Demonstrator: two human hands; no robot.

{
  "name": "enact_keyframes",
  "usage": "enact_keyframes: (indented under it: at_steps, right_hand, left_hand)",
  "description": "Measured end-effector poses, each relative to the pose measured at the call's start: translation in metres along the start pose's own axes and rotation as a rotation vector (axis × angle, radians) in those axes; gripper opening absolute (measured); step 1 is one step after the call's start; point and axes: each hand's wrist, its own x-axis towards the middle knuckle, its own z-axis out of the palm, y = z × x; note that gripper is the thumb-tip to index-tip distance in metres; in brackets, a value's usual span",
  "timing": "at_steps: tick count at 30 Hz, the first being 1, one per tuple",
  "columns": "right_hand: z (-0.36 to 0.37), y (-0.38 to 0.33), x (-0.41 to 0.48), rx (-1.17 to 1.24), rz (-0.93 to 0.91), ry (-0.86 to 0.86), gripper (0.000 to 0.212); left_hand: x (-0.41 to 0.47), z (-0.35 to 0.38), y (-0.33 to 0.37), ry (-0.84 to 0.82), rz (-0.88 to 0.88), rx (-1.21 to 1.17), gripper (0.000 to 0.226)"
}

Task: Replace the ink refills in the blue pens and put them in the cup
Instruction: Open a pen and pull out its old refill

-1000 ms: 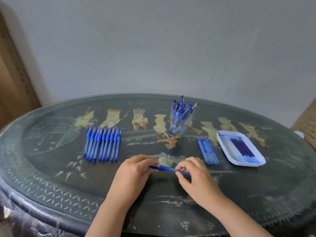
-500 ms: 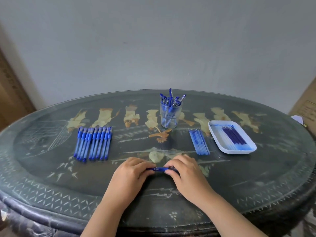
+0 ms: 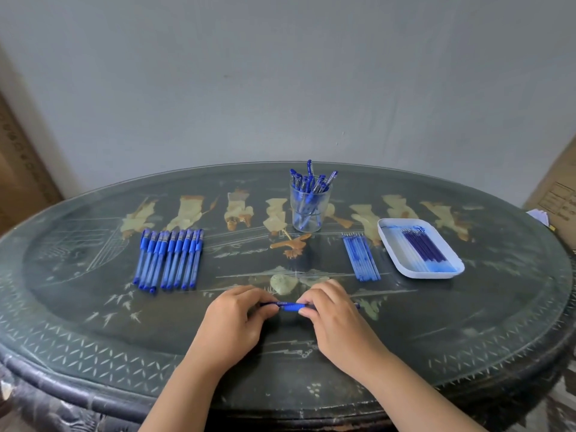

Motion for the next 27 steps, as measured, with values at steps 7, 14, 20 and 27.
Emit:
enact_keyframes:
  at_steps: [7, 14, 20, 27]
  right_hand:
    - [-0.008, 0.005, 0.000, 0.071, 0.067, 0.179, 0.029]
    - [-0.004, 0.009, -0.001, 0.050, 0.088, 0.113, 0.035]
    - [-0.005, 0.007, -0.001, 0.091, 0.136, 0.048, 0.031]
    - [-0.003, 0.007, 0.001, 0.039, 0.083, 0.092, 0.027]
  left_hand:
    - [0.002, -0.010, -0.009, 0.081, -0.214, -0.172, 0.025]
    - [0.003, -0.005, -0.008, 0.118, -0.062, -0.082, 0.016]
    - [0.003, 0.002, -0.017, 0.069, -0.101, 0.021, 0.024]
    - [0.002, 0.001, -0.010, 0.083, 0.042, 0.034, 0.030]
